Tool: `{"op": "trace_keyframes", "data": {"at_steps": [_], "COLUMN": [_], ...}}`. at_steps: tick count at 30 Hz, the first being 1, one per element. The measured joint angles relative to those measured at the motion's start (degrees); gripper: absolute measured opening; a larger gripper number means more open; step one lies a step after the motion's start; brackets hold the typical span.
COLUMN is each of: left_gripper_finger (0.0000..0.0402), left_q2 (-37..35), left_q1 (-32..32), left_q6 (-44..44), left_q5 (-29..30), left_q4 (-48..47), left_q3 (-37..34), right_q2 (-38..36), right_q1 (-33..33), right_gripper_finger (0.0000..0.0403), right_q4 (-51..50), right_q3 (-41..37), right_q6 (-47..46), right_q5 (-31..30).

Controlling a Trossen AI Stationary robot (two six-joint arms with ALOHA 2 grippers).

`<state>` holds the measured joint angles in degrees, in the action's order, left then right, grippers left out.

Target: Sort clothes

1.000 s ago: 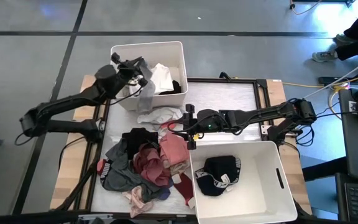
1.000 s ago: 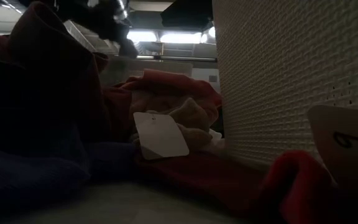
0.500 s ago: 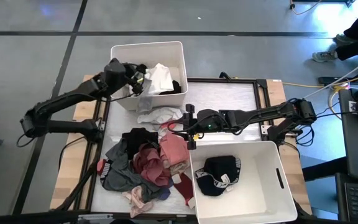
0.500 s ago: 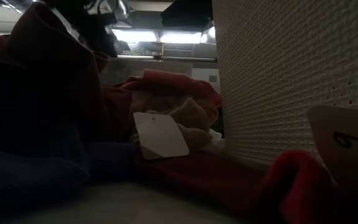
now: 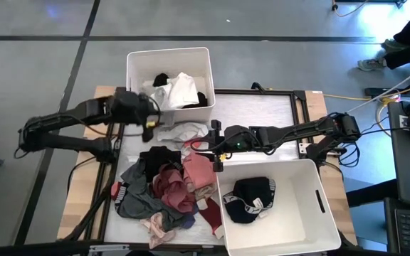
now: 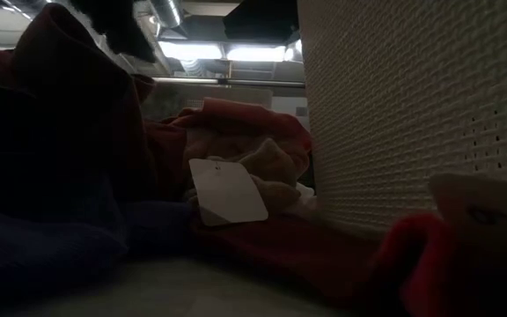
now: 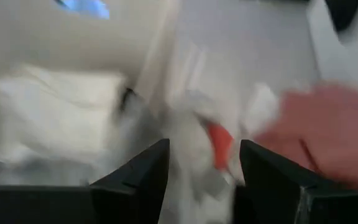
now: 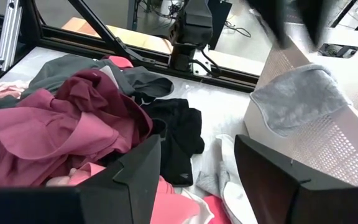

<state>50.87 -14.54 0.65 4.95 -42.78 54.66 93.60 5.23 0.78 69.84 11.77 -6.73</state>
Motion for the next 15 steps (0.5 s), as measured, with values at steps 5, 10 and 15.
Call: {"op": "trace_keyframes", "data": {"at_steps": [5,10,15], "left_gripper_finger": [0.0186,0.0186,0.0186], "left_q2": [0.0,0.2,0.2], "left_q1": [5.5,7.2,7.3], "left_q6": [-9.9,-20.1,-21.7], "left_q5": [9.9,20.6,22.6], "left_q4": [-6.2,-8.1,0.7], "left_q3": [-3.1,-7.3,-11.3], "right_q2": [0.0,0.1,0.2], "right_q1": [0.0,0.0,0.0], "right_gripper_finger": [0.0207,0.0207,0.0207], "right_q4": [-0.2,0.3,1.5], "right_q3": [0.0,-0.1,-0.2], "right_q6": [0.0,0.0,0.1], "right_q5": [-0.2,-0.2,-0.2]}}
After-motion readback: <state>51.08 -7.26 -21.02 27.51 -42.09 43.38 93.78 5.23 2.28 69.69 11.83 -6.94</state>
